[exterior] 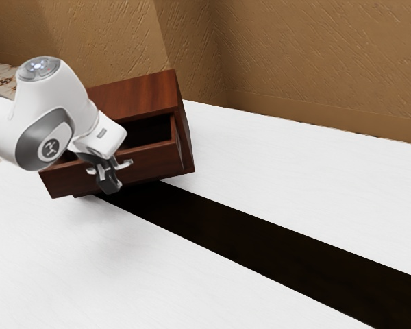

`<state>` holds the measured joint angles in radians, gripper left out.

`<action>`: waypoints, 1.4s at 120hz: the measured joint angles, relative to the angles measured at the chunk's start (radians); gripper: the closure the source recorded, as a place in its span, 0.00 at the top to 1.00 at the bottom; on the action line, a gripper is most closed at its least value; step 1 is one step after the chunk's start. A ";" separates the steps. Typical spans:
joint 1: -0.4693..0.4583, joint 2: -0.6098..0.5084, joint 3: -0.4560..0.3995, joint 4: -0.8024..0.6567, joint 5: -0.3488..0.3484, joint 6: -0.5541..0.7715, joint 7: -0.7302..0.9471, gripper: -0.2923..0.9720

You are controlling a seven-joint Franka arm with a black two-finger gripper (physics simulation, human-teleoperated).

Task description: Pull the drawer handle with one arm to open the drawer

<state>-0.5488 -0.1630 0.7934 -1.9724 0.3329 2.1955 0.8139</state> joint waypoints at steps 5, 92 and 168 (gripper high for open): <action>0.003 -0.002 -0.003 0.001 0.002 0.000 -0.002 0.41; 0.107 -0.060 -0.132 -0.079 0.014 0.007 -0.028 0.75; 0.131 -0.195 -0.439 0.088 0.019 -0.211 -0.125 0.77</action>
<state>-0.4175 -0.3582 0.3543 -1.8843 0.3523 1.9846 0.6894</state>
